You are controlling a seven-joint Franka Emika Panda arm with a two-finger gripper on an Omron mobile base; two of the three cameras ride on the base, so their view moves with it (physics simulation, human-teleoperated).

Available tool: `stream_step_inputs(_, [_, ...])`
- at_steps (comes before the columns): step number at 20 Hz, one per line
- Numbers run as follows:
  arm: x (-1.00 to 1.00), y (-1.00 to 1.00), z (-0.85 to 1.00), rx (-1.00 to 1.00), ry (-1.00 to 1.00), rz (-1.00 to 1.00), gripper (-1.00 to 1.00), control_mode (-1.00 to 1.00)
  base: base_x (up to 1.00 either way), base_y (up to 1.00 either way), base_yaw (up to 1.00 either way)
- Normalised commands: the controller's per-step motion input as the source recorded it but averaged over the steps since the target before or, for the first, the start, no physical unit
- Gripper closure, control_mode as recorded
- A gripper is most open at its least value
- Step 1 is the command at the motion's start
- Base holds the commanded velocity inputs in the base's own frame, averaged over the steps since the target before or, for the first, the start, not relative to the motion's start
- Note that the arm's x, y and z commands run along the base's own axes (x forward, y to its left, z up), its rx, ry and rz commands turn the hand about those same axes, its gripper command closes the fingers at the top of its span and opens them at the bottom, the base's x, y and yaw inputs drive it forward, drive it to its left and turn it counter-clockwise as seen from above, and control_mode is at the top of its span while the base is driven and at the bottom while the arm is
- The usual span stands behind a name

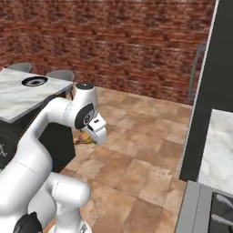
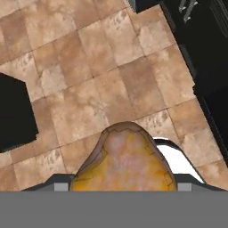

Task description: Take the chicken drumsticks from the pan and place one on each plate on the dining counter.

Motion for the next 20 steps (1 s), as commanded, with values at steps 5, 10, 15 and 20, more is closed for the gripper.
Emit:
stream_step_inputs(5, [0.0,0.0,0.0,0.0,0.0,0.0,1.0,1.0,0.41,-0.04,0.94])
stream_step_inputs(10, [0.0,0.0,0.0,0.0,0.0,0.0,1.0,1.0,0.98,-0.18,0.4])
stream_step_inputs(15, [0.0,0.0,0.0,0.0,0.0,0.0,1.0,1.0,1.0,-0.19,0.28])
stream_step_inputs(20, [0.0,0.0,0.0,0.0,0.0,0.0,1.0,1.0,1.0,-0.18,0.28])
